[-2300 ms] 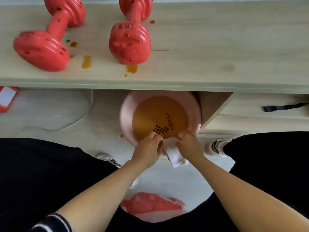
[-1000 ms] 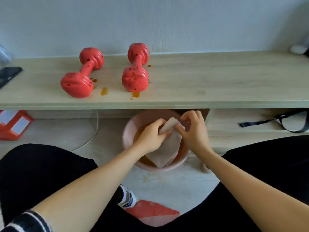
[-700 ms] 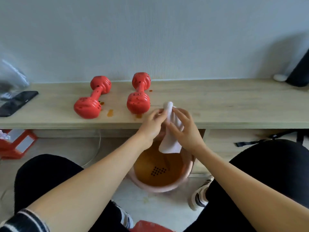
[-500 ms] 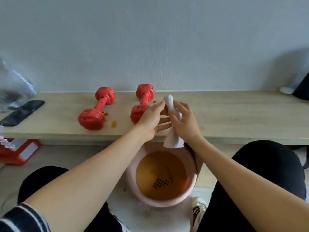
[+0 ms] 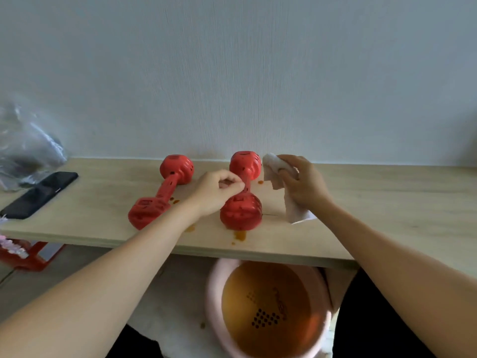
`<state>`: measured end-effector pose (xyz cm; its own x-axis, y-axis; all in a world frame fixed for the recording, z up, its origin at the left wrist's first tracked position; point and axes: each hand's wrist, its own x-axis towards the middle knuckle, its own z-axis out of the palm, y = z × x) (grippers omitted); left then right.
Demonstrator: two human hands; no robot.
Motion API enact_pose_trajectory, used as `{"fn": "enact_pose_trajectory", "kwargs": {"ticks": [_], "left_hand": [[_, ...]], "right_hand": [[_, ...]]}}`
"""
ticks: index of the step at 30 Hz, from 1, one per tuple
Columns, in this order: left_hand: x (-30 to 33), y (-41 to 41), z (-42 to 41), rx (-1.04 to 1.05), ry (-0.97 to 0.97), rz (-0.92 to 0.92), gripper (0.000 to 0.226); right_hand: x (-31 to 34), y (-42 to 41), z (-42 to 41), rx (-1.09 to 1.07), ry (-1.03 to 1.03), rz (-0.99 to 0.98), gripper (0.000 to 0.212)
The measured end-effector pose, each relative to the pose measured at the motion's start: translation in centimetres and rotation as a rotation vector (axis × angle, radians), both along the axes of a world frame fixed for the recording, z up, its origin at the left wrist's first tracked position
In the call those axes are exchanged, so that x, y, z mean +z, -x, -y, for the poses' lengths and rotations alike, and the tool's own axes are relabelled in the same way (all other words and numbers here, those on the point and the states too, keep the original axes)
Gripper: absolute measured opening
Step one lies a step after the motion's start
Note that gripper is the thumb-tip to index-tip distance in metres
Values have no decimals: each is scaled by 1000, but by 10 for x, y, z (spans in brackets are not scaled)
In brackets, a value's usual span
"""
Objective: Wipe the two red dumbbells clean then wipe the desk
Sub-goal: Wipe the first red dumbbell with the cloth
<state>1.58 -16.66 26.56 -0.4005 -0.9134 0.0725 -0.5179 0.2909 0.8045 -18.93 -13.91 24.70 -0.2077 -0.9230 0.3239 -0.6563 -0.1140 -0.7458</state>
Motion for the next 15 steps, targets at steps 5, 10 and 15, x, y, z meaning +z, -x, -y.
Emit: {"fn": "enact_pose_trajectory", "kwargs": {"ticks": [5, 10, 15], "left_hand": [[-7, -22, 2, -182, -98, 92, 42], [-22, -23, 10, -228, 86, 301, 71], [-24, -23, 20, -269, 114, 307, 64]], "right_hand": [[0, -5, 30, 33, 9, -225, 34], [-5, -17, 54, 141, 93, -505, 35], [-20, -14, 59, 125, 84, -540, 41]]}}
